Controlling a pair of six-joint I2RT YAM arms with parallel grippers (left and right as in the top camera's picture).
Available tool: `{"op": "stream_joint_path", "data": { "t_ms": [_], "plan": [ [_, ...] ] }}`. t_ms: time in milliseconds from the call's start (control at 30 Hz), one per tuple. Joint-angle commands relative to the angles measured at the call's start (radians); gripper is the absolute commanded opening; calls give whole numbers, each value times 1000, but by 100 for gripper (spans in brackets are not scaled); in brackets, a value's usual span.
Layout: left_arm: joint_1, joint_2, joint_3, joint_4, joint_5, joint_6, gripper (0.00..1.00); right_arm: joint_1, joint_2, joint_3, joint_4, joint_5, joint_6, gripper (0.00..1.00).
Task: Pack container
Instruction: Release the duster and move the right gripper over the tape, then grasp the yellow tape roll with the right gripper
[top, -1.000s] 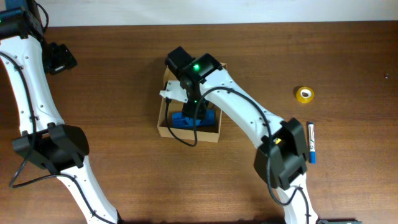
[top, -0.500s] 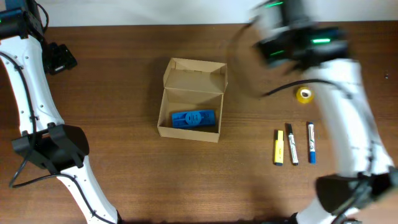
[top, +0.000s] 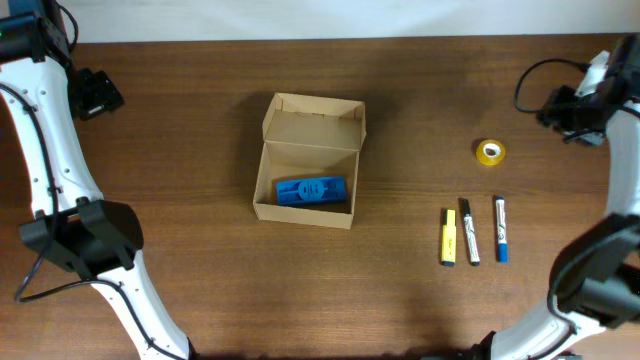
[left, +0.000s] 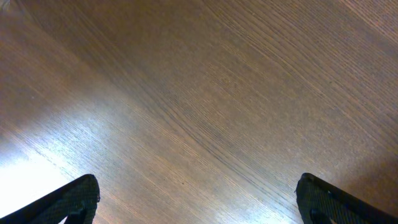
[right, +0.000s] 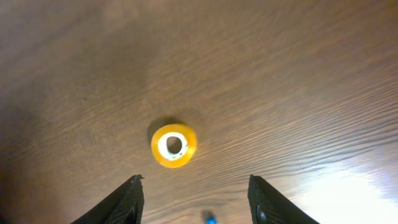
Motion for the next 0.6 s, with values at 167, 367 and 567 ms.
{"op": "stream_joint_path", "data": {
  "t_ms": [167, 367, 567],
  "plan": [
    [5, -24, -7, 0, -8, 15, 100, 64, 175, -8, 17, -50, 124, 53],
    [5, -24, -7, 1, -8, 15, 100, 71, 267, -8, 27, -48, 163, 49],
    [5, -24, -7, 1, -8, 15, 100, 70, 301, -8, 26, -36, 163, 47]
  ]
}}
